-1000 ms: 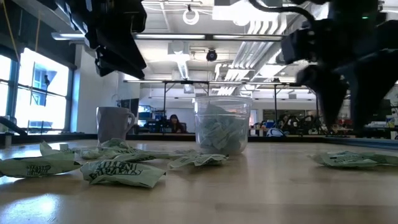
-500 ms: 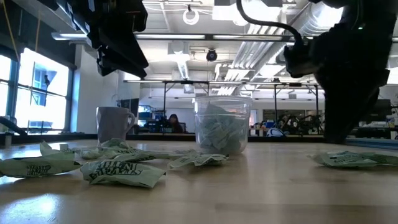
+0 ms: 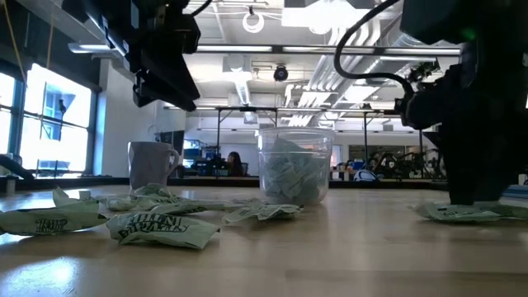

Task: Pick and place Stevia / Truvia into bins
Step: Put the stevia packet into the transparent container

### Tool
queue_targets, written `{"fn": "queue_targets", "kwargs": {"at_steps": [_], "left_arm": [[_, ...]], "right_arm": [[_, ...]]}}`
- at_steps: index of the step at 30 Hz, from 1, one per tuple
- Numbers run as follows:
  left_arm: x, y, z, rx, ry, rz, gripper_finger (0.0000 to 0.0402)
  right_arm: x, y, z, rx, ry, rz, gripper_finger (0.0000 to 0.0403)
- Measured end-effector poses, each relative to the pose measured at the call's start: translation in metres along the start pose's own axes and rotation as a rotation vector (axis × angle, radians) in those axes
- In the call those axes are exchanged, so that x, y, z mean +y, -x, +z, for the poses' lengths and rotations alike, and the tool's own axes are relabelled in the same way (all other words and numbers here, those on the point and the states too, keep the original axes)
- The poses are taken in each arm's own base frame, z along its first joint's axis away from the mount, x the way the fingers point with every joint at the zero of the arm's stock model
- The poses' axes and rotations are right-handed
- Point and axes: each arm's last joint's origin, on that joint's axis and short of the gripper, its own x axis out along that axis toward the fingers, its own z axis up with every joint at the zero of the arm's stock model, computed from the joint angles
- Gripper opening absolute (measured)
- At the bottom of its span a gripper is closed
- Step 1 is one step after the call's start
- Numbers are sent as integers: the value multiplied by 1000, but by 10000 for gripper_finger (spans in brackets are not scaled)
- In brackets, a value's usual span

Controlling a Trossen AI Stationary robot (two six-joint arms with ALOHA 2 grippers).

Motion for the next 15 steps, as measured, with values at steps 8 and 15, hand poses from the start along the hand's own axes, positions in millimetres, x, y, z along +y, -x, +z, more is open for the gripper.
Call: {"fn": "queue_targets", "kwargs": {"at_steps": [8,15], "left_arm": [[7,-1,4,4,-28,7,156],[8,0,2,22,-25,18,156]], "right_arm": [[-12,-8,16,-24,-27,-48,139],[-8,-1,39,-62,127,-37,13]]}}
